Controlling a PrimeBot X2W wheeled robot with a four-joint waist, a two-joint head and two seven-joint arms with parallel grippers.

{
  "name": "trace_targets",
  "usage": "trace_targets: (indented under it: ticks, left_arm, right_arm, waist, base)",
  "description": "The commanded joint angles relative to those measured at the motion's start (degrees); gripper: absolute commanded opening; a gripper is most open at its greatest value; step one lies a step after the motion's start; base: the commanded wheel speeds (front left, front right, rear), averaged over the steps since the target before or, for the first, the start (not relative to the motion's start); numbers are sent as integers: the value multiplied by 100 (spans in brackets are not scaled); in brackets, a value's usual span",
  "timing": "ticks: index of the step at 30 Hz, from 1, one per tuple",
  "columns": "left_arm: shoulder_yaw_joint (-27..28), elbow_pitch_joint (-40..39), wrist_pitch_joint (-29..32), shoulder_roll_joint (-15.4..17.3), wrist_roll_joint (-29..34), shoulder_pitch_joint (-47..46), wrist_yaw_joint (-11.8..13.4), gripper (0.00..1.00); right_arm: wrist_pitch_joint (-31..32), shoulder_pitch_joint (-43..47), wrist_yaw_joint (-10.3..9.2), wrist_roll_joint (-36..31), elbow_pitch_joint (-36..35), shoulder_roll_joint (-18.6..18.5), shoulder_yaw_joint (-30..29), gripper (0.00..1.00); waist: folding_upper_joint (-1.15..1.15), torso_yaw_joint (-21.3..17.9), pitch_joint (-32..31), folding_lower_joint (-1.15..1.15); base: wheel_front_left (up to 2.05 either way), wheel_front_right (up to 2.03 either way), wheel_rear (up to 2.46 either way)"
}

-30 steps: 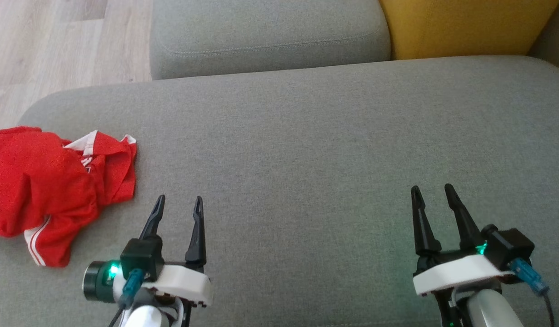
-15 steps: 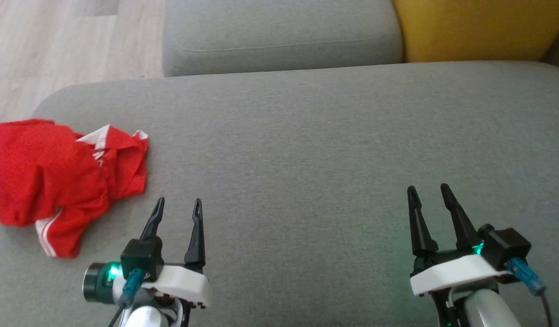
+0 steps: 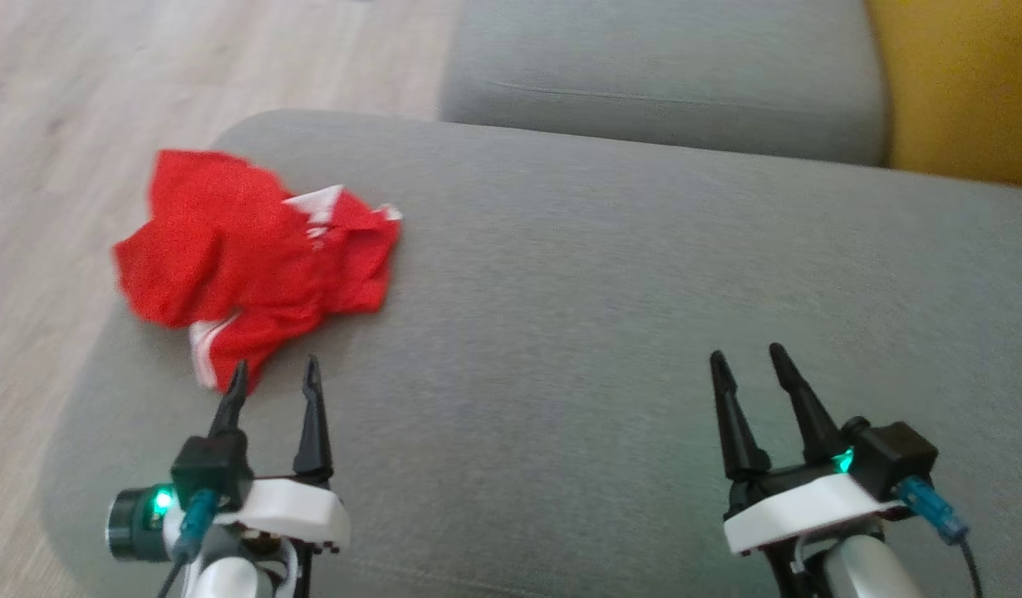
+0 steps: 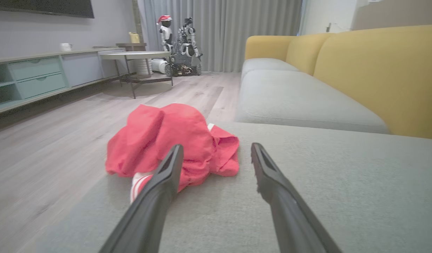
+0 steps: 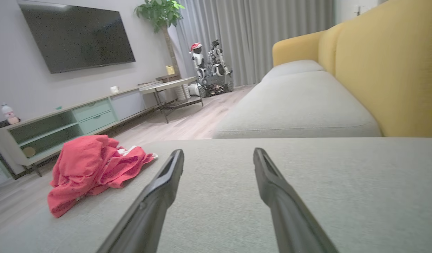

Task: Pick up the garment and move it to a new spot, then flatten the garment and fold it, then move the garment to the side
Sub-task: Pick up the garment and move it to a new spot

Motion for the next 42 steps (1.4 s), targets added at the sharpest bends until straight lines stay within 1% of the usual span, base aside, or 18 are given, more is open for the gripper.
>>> trace_targets:
  ticks: [1, 6, 11, 15, 20, 24, 27, 32, 33, 36, 40, 42]
  left_arm:
    - [255, -229, -70, 28, 42, -120, -8, 100]
    - [477, -278, -70, 98, 70, -56, -56, 100]
    - [619, -334, -70, 93, 80, -5, -82, 100]
    - [691, -367, -70, 71, 50, 39, -105, 100]
    - [749, -375, -70, 60, 154, 38, -69, 100]
    - [791, -381, -70, 47, 148, 13, -64, 100]
    - [936, -412, -70, 30, -7, -46, -44, 100]
    - [1012, -364, -70, 24, -119, -239, -239, 100]
    - [1012, -364, -70, 24, -119, -239, -239, 100]
    - [1108, -229, -70, 43, -235, -490, -383, 100]
    - [1172, 256, -49, 195, -339, -1039, -577, 100]
    - [1185, 590, 117, 297, -373, -1409, -632, 100]
  right_arm:
    - [-62, -128, -4, 37, -182, -36, 198, 100]
    - [-62, -170, -4, 123, -148, -36, 421, 100]
    - [-62, -194, -4, 195, -133, -36, 576, 100]
    - [-62, -207, -4, 222, -135, -36, 653, 100]
    - [-62, -226, -4, 217, -128, -36, 691, 100]
    - [-62, -228, -4, 228, -123, -36, 715, 100]
    - [-62, -251, -4, 212, -103, -36, 717, 100]
    - [-62, -323, -4, 210, -148, -36, 597, 100]
    - [-62, -323, -4, 210, -148, -36, 597, 100]
    - [-62, -391, -4, 141, -197, -36, 510, 100]
    - [-61, -516, -4, 11, -289, -36, 308, 100]
    - [-41, -591, -4, -102, -363, -36, 195, 100]
  waist:
    - [0, 431, -53, 0]
    - [0, 902, -86, 0]
    - [0, 1267, -93, 0]
    - [0, 1457, -32, 0]
    - [0, 1552, 39, 0]
    - [0, 1532, 72, 0]
    - [0, 1445, 109, 0]
    - [0, 1231, 284, 0]
    - [0, 1231, 284, 0]
    - [0, 1067, 461, 0]
    - [0, 841, 804, 0]
    - [0, 723, 994, 0]
  base:
    - [0, 0, 0]
    - [0, 0, 0]
    - [0, 0, 0]
    - [0, 0, 0]
    - [0, 0, 0]
    - [0, 0, 0]
    - [0, 0, 0]
    - [0, 0, 0]
    - [0, 0, 0]
    - [0, 0, 0]
    - [0, 0, 0]
    - [0, 0, 0]
